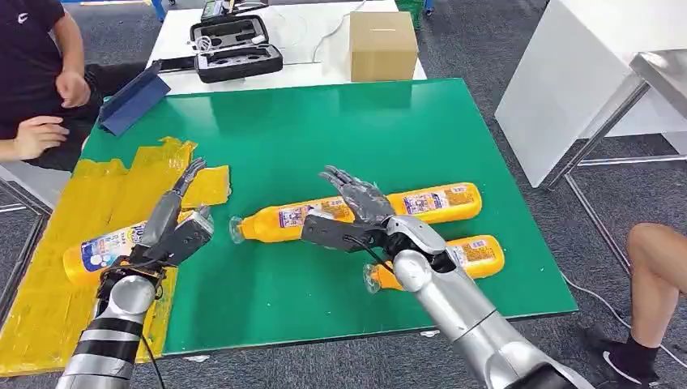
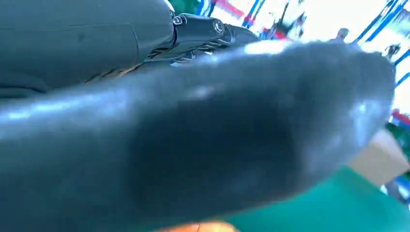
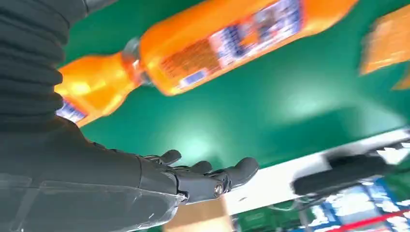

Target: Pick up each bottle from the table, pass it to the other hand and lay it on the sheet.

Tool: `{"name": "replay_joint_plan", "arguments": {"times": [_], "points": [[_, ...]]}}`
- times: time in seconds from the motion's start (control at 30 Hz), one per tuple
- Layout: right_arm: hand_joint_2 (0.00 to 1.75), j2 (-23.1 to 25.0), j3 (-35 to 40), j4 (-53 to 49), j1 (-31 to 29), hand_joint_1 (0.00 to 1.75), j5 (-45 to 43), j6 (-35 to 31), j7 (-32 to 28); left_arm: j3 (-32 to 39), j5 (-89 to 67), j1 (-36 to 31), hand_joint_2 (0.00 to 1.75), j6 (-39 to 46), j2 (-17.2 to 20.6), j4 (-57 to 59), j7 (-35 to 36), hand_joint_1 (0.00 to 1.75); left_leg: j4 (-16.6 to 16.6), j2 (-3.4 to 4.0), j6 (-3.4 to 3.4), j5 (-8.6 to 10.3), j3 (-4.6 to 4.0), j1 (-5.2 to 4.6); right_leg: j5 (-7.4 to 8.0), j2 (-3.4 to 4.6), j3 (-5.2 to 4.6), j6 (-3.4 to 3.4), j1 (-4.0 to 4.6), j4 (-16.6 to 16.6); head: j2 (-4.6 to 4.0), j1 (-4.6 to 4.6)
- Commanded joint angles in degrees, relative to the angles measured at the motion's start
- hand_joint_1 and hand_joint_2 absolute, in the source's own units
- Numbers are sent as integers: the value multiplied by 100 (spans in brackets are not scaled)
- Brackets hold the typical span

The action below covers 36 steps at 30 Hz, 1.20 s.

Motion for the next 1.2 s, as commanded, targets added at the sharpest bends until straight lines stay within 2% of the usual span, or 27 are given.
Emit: {"name": "replay_joint_plan", "arguments": {"times": [0.03, 0.13, 0.7, 1.2], "points": [[175, 239, 262, 2010, -1101, 0, 591, -18, 161, -56, 197, 64, 0, 27, -282, -250, -96, 0, 4, 11, -2, -12, 23, 0, -7, 2, 21, -5, 2, 1, 0, 0], [175, 370, 203, 2502, -1243, 0, 497, 136, 38, -123, 212, 39, 0, 20, -264, -331, -118, 0, 5, 8, -2, -10, 21, 2, -7, -1, 20, -5, 8, 2, 0, 2], [175, 384, 208, 2563, -1240, 0, 493, 138, 23, -140, 216, 36, 0, 19, -276, -327, -122, 0, 3, -1, -2, -4, 9, 1, -5, -7, 9, -4, 7, 1, 0, 2], [175, 684, 607, 3551, -1619, 0, 896, 274, 25, -284, 558, -106, 0, -179, -320, -146, -171, 0, 3, -2, -3, -5, 14, 0, -8, -11, 13, -6, 6, 3, 0, 0]]}}
